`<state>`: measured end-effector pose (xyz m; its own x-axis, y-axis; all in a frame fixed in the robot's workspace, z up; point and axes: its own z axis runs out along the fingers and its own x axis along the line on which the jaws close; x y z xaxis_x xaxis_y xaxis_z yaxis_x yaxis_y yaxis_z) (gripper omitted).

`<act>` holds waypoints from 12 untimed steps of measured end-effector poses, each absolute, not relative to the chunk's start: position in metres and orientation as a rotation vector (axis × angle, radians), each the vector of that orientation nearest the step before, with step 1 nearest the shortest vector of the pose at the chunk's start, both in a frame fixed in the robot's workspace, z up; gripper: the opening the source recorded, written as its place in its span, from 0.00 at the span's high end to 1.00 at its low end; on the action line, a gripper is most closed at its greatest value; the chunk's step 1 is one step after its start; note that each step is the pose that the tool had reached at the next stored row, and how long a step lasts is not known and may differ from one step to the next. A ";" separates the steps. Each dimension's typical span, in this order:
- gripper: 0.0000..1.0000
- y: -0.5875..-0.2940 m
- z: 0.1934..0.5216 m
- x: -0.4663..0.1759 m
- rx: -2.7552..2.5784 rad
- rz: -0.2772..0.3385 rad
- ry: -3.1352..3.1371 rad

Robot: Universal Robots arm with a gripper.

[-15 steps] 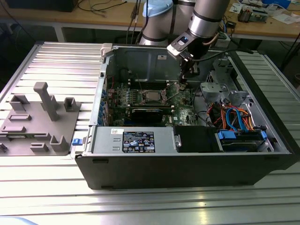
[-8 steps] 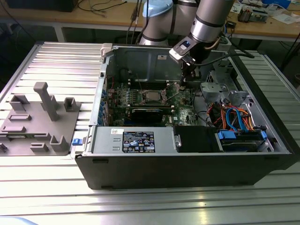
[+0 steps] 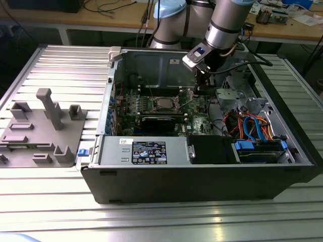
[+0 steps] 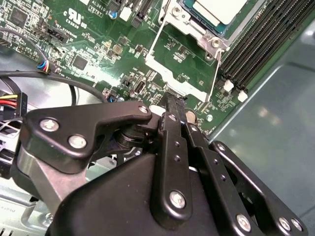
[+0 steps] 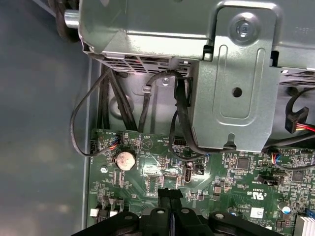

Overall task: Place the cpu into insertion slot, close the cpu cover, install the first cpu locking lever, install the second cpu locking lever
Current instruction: 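Close the cpu cover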

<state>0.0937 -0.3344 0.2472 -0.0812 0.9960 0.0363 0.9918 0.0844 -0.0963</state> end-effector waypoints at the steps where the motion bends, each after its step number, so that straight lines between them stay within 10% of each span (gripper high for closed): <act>1: 0.89 -0.334 0.247 0.094 -2.064 0.071 -2.243; 12: 0.89 -0.334 0.247 0.091 -2.064 0.070 -2.243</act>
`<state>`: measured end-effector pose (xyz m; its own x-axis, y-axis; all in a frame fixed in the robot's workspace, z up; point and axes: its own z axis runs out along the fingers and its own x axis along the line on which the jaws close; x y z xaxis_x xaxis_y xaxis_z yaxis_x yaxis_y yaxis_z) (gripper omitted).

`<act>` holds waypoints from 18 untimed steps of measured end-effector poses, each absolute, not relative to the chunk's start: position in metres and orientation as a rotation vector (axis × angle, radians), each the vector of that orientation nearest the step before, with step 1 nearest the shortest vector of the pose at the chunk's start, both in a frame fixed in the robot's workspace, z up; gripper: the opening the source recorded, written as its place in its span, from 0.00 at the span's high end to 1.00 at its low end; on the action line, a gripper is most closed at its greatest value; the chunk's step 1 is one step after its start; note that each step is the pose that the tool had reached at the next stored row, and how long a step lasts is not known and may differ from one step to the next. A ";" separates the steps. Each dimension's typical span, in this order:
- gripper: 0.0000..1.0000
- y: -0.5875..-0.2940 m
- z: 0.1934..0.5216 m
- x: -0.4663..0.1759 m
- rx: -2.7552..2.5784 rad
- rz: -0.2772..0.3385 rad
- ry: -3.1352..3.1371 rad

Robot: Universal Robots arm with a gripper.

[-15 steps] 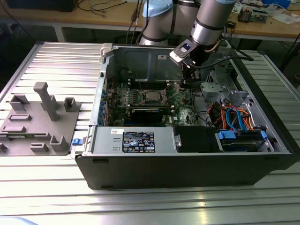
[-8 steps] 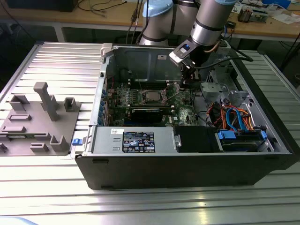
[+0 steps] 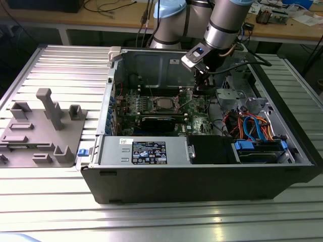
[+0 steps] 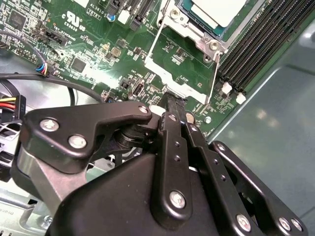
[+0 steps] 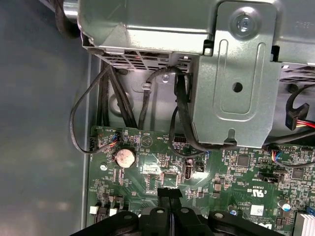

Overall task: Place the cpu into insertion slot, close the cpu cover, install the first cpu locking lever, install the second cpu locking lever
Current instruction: 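Close the cpu cover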

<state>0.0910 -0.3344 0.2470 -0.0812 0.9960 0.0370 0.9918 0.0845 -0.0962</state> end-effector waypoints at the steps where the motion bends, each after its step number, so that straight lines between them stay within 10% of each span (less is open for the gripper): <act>1: 0.89 -0.334 0.247 0.091 -2.064 0.070 -2.243; 18: 0.89 -0.334 0.247 0.070 -2.064 0.070 -2.243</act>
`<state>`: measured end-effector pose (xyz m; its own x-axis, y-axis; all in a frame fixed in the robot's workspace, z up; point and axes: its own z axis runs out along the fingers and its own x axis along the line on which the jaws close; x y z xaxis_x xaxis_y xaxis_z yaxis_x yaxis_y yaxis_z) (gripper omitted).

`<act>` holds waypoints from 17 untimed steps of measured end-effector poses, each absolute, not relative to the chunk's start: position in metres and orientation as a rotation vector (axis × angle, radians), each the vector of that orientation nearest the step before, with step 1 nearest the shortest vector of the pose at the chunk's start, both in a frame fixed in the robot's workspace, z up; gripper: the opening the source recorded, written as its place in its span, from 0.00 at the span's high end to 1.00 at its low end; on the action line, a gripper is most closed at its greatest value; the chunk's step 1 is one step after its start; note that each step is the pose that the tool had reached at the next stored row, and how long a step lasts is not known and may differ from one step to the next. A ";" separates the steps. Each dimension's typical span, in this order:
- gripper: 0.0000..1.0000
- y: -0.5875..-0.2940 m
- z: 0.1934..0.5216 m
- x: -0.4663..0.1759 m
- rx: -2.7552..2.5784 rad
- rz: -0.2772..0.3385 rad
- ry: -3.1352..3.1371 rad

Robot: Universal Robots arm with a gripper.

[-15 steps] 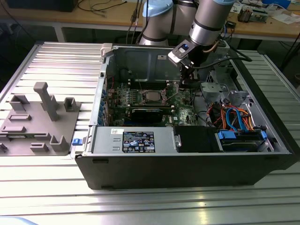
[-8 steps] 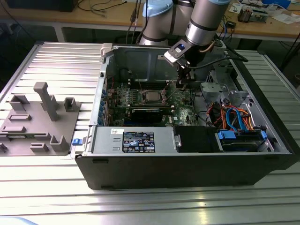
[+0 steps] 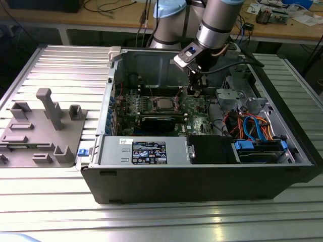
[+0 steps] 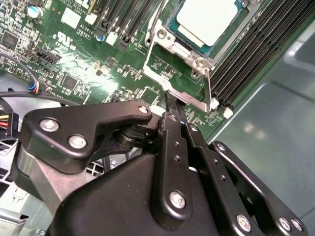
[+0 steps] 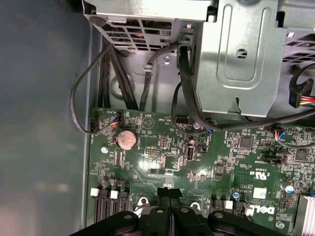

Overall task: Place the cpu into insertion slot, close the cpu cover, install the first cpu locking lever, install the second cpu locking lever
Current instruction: 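Close the cpu cover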

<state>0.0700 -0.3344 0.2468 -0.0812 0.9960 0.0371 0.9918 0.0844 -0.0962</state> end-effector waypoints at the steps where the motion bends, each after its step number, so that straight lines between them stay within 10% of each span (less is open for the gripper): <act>1: 0.89 -0.334 0.247 0.069 -2.064 0.070 -2.243; 17: 0.89 -0.334 0.247 0.052 -2.064 0.069 -2.243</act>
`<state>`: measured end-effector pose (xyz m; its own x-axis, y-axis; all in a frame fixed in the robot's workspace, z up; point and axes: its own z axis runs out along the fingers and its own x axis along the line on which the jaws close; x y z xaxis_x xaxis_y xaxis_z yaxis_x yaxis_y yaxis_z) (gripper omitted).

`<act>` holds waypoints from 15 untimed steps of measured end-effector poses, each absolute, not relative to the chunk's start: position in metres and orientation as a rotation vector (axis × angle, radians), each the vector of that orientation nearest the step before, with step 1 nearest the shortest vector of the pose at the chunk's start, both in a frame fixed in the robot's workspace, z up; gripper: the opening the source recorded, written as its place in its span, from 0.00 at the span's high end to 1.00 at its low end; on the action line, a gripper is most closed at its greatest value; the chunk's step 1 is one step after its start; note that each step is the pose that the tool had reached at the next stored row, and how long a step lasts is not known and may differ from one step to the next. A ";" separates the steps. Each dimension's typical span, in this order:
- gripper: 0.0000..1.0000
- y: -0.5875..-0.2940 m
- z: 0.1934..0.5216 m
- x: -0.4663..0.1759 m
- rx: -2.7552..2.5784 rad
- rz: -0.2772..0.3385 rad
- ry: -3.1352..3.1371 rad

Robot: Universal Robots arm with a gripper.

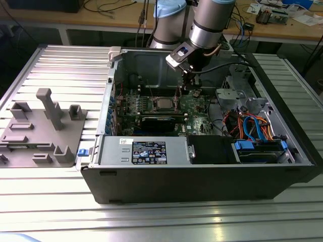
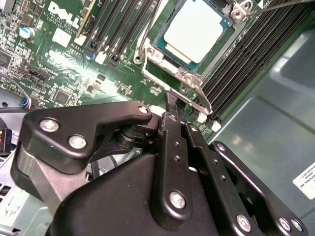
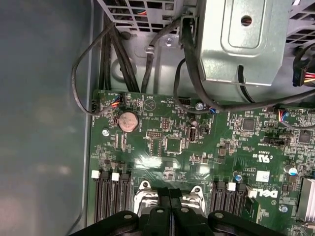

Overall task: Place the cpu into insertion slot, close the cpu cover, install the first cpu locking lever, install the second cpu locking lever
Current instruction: 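Close the cpu cover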

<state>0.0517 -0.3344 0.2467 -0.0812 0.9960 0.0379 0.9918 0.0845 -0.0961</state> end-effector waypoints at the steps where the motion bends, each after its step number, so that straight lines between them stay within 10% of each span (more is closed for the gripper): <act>1: 0.89 -0.334 0.247 0.050 -2.064 0.069 -2.243; 15: 0.89 -0.334 0.246 0.034 -2.062 0.064 -2.241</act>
<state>0.0341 -0.3344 0.2465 -0.0812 0.9958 0.0420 0.9918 0.0849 -0.0957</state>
